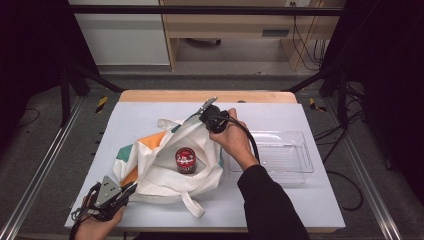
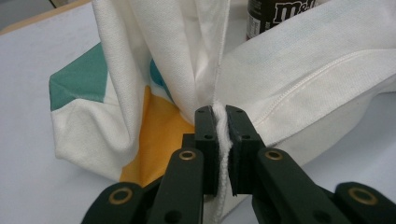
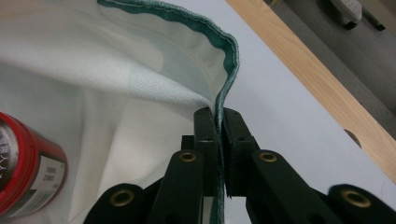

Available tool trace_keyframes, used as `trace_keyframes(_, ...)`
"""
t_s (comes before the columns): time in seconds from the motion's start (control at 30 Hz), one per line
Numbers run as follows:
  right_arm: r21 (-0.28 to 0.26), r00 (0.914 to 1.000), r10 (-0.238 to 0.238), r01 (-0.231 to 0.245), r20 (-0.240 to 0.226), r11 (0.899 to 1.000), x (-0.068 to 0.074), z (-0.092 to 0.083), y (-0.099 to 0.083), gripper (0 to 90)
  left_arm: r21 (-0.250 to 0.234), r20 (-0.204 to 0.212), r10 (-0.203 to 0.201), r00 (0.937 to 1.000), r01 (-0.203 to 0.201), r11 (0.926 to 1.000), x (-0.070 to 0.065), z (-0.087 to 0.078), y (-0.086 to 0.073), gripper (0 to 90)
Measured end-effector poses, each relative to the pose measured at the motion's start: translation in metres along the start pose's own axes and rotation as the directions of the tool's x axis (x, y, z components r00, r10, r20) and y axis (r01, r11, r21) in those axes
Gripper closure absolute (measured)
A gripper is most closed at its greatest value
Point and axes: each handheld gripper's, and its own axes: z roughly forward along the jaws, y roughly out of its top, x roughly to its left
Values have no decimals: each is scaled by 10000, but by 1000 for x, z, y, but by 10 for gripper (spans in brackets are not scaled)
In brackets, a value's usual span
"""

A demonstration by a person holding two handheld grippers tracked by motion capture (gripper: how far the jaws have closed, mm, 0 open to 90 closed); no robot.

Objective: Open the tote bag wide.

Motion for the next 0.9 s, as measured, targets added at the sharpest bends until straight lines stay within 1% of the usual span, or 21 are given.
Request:
trace_keyframes(0.03, 36, 10000, -27, 27, 37, 10000, 1, 2, 0, 864, 11, 63, -49, 10000, 49, 10000, -1, 1, 0, 840)
trace_keyframes(0.07, 236, 10000, 65, -64, -63, 9997, 1, 6, 0, 863, 38, 52, 8, 10000, -8, 10000, -1, 2, 0, 840)
trace_keyframes(0.1, 236, 10000, 65, -64, -63, 9997, 1, 6, 0, 863, 51, 42, 33, 10000, -34, 10000, -2, 2, 0, 840)
trace_keyframes(0.13, 318, 9998, 163, -159, -116, 9994, 1, 8, -1, 862, 40, 41, 48, 10000, -48, 10000, -2, 3, 0, 840)
trace_keyframes(0.23, 205, 9997, 183, -180, -185, 9996, 3, 7, 1, 843, -68, 44, 54, 10000, -54, 10000, -2, 3, 0, 837)
trace_keyframes(0.3, 115, 9995, 248, -246, -175, 9996, 2, 5, 1, 790, -82, 59, 43, 10000, -43, 10000, -2, 4, 0, 834)
trace_keyframes(0.4, 169, 9992, 382, -379, -146, 9991, 3, 4, 0, 653, -194, 37, -40, 10000, 41, 9998, -2, 5, 0, 814)
trace_keyframes(0.47, 101, 9989, 457, -456, -90, 9989, 4, 1, 0, 574, -312, 80, -127, 9999, 129, 9994, -2, 5, 1, 781)
trace_keyframes(0.53, -76, 9979, 624, -626, -152, 9980, 5, -6, 0, 531, -541, 137, -326, 9994, 333, 9980, -2, 5, 1, 719)
trace_keyframes(0.6, -384, 9974, 685, -693, -230, 9969, 8, -16, 0, 498, -758, 81, -344, 9994, 349, 9965, -2, 5, 2, 674)
trace_keyframes(0.67, -589, 9974, 637, -656, -328, 9961, 11, -26, -1, 465, -1087, -90, -278, 9996, 267, 9937, -1, 3, 4, 624)
trace_keyframes(0.7, -632, 9977, 578, -600, -363, 9962, 12, -32, -2, 447, -1175, -72, -248, 9997, 238, 9928, -1, 3, 5, 605)
trace_keyframes(0.73, -690, 9976, 588, -612, -359, 9957, 13, -36, -2, 435, -1265, -28, -296, 9996, 290, 9915, -3, 2, 6, 594)
trace_keyframes(0.8, -1022, 9963, 730, -773, -452, 9918, 17, -49, -6, 412, -1324, -41, -228, 9997, 220, 9909, -4, 1, 7, 568)
trace_keyframes(0.83, -1077, 9956, 739, -799, -580, 9910, 18, -55, -8, 401, -1364, -69, -185, 9998, 173, 9905, -4, 1, 8, 562)
trace_keyframes(0.9, -1230, 9957, 651, -730, -666, 9897, 22, -65, -14, 392, -1394, -92, -144, 9999, 130, 9902, -5, 0, 8, 553)
